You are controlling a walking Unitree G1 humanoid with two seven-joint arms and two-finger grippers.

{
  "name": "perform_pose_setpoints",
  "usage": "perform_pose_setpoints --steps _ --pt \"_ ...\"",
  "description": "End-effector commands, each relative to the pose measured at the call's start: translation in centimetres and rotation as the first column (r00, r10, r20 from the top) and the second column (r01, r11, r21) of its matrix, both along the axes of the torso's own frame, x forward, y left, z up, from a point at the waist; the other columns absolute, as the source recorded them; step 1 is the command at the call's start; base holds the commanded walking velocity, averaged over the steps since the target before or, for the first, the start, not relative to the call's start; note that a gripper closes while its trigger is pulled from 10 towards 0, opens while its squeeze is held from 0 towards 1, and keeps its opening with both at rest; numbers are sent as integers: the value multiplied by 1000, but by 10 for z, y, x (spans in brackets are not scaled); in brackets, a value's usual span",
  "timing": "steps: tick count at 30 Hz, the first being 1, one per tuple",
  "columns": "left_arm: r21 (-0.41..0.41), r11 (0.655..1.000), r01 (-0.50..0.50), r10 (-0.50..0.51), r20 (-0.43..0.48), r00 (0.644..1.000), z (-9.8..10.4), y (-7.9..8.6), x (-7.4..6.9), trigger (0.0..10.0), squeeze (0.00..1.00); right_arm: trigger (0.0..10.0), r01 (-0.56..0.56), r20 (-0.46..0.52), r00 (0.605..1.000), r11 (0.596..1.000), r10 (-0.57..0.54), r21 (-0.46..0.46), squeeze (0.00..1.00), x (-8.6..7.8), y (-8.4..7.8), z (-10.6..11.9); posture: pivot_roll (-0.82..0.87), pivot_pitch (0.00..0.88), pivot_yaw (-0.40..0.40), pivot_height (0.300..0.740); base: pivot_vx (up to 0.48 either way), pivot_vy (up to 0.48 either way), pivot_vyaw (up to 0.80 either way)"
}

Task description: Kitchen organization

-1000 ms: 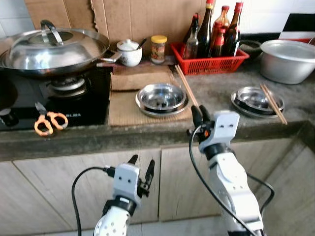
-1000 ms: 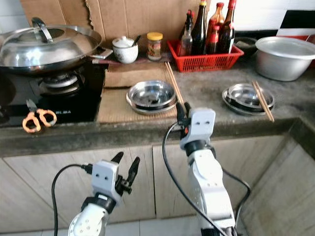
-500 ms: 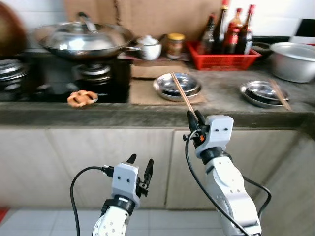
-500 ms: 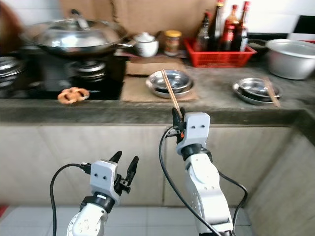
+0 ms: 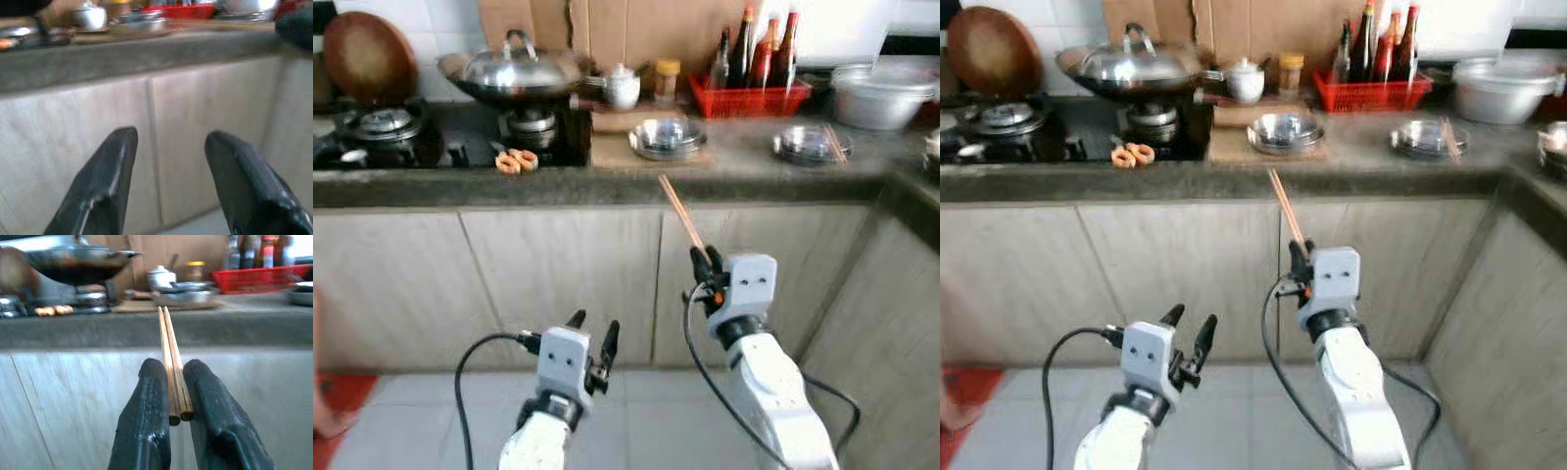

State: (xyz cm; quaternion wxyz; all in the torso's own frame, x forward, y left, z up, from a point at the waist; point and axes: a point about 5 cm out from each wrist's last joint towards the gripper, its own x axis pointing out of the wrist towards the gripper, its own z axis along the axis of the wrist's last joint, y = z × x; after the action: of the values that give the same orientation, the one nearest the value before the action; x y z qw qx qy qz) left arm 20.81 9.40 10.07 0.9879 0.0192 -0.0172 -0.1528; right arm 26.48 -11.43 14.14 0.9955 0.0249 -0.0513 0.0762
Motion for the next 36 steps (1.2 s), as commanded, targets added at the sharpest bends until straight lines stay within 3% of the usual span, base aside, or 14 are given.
perform_pose_setpoints --steps 1,11,22,36 --pt "6 1000 5 -5 12 1000 3 1 4 10000 0 0 0 10 1000 1000 0 2 0 -2 1 3 106 0 -18 740 0 0 -788" --pt "-6 1000 9 -9 -7 1000 0 2 4 10000 0 0 10 -23 1000 1000 -10 -14 0 -9 0 -5 95 0 -9 740 0 0 -789" --pt "-13 1000 27 -27 -17 999 -1 3 4 10000 0 0 21 -52 998 1000 -22 -14 0 -19 2 -12 87 0 2 740 0 366 -788" --pt "17 998 64 -64 -18 998 -1 -2 5 10000 0 0 33 -52 998 999 -33 -9 0 -19 5 -11 88 0 3 740 19 -44 -783"
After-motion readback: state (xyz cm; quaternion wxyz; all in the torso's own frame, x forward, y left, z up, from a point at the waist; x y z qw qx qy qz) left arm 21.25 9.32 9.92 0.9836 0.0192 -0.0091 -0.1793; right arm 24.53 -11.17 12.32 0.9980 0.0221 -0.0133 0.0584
